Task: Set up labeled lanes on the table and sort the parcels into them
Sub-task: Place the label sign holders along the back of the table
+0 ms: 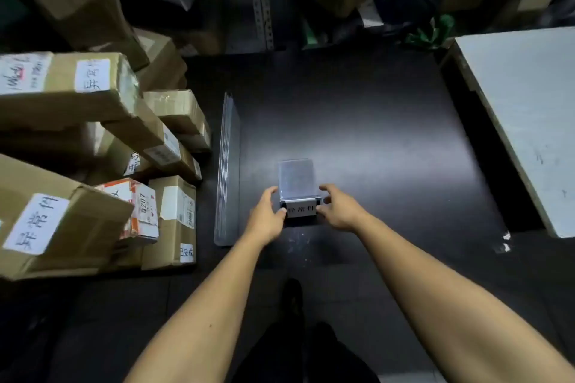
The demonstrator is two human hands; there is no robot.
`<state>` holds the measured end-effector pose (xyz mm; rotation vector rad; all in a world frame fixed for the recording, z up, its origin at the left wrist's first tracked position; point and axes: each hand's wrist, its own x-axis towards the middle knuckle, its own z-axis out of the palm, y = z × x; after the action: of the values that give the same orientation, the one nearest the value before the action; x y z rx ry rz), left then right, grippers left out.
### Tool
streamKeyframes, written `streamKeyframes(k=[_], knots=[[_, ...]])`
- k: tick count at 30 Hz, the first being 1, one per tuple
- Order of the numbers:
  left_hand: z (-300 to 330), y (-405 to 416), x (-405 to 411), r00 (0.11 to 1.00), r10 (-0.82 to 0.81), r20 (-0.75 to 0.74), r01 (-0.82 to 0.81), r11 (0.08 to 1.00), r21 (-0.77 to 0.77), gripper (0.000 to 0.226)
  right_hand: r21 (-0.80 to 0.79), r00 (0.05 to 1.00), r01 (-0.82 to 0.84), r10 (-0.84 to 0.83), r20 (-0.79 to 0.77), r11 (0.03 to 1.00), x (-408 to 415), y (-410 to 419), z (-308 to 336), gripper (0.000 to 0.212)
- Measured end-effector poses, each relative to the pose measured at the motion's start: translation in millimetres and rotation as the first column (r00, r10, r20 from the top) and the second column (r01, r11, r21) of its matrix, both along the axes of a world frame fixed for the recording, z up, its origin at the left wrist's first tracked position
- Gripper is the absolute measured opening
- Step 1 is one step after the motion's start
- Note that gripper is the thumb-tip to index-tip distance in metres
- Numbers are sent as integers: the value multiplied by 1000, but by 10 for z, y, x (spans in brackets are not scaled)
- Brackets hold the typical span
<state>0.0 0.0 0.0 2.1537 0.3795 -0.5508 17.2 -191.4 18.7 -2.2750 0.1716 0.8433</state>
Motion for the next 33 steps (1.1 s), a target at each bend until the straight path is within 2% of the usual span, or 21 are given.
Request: streamKeyframes(k=[3, 6, 10, 14, 19, 21, 24, 26, 30, 31, 33], knots=[[-136, -12, 14, 997, -64, -48, 63, 998, -21, 52, -35, 998, -50, 49, -27, 998, 35, 73, -139, 58], [-231, -46, -10, 998, -37, -50, 35, 998, -46, 42, -80, 999, -39, 38, -9, 996, 48, 113, -247, 48], [-274, -65, 60, 1000, -16, 13, 16, 999, -33, 29, -122, 995, -47, 57, 78, 991, 85, 130, -296, 36], [-103, -131, 229, 989, 85, 124, -65, 986, -156, 22, -46, 985, 16, -8, 172, 999, 193, 59, -184, 25], [370, -292, 664, 968, 117, 224, -27, 930, -367, 22, 39, 965, -24, 13, 262, 999, 639, -216, 271, 22], [594, -383, 891, 957, 100, 273, 14, 922, -387, 22, 32, 952, -74, 61, 300, 997, 881, -353, 549, 24], [896, -539, 1168, 923, 172, 345, -8, 904, -428, 26, 31, 930, -143, 124, 346, 989, 1174, -549, 932, 21], [1051, -659, 1309, 907, 201, 371, -6, 886, -464, 28, -21, 912, -182, 176, 370, 983, 1356, -686, 1162, 22], [1292, -859, 1507, 898, 195, 395, 27, 871, -491, 31, -345, 832, -308, 427, 354, 887, 1706, -924, 1609, 47], [1342, -903, 1552, 900, 199, 388, 25, 865, -501, 31, -361, 819, -316, 444, 364, 878, 1774, -974, 1694, 52], [1423, -994, 1642, 903, 201, 381, 31, 852, -522, 31, -271, 814, -346, 431, 390, 898, 1878, -1072, 1820, 46]])
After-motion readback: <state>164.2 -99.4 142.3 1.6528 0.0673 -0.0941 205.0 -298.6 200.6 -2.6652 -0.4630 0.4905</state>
